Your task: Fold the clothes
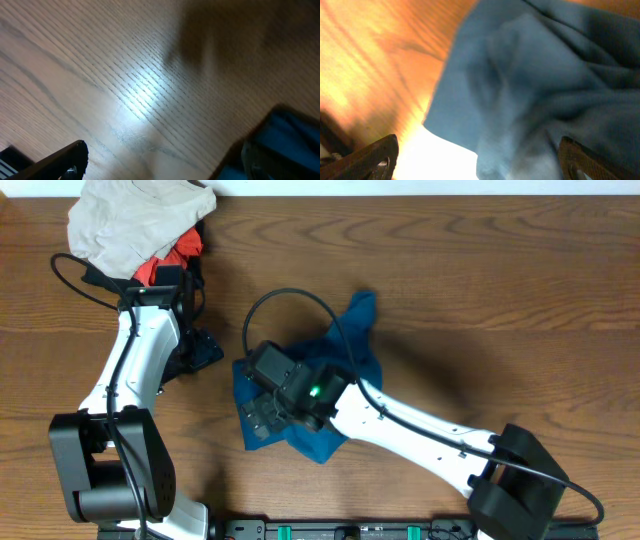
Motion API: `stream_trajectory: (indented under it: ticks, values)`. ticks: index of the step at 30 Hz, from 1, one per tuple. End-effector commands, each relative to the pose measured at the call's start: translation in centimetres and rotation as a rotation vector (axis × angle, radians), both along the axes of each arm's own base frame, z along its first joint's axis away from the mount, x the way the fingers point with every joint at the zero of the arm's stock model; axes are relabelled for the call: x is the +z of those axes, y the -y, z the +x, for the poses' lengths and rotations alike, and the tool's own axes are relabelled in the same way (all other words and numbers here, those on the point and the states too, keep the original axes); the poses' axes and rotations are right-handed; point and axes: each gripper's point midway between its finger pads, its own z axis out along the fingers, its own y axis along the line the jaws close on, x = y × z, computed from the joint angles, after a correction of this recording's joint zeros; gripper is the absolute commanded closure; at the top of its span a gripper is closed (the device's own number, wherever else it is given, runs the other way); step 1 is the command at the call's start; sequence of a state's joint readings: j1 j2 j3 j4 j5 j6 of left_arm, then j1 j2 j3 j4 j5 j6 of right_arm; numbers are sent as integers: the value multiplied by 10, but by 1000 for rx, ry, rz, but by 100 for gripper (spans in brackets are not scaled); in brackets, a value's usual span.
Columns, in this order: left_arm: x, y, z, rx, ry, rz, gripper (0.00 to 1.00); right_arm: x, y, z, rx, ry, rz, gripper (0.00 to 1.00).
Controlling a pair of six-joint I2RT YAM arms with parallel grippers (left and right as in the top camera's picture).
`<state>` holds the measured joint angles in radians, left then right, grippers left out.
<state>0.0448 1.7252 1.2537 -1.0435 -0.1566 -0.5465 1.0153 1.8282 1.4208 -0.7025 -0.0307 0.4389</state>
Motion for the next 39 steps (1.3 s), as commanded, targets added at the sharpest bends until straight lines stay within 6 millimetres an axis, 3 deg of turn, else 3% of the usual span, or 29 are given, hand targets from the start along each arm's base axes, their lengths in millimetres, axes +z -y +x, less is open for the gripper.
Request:
stream_trajectory:
  ticks: [1, 5, 7, 11, 14, 21, 28, 39]
  values:
    - [-3, 0, -5, 6, -20, -7, 2, 42, 21, 45, -104, 113, -1, 1]
    - [-3, 2, -5, -6, -22, -19, 2, 86, 59, 75, -186, 151, -18, 1]
    - [-3, 2, -5, -6, -22, -19, 2, 97, 79, 86, -229, 145, -33, 1]
    - [-3, 2, -6, -6, -27, -19, 2, 88, 126, 101, -339, 72, -101, 1]
    - [-3, 2, -5, -5, -25, -19, 2, 67, 140, 97, -361, -50, -79, 1]
    - [-3, 2, -5, -5, -23, -19, 2, 24, 119, 71, -378, -296, 86, 1]
    - [-3, 2, -5, -6, -23, -19, 2, 25, 106, 60, -390, -379, 147, 1]
    - [-3, 2, -5, -6, -22, -19, 2, 13, 98, 36, -549, -520, 135, 1]
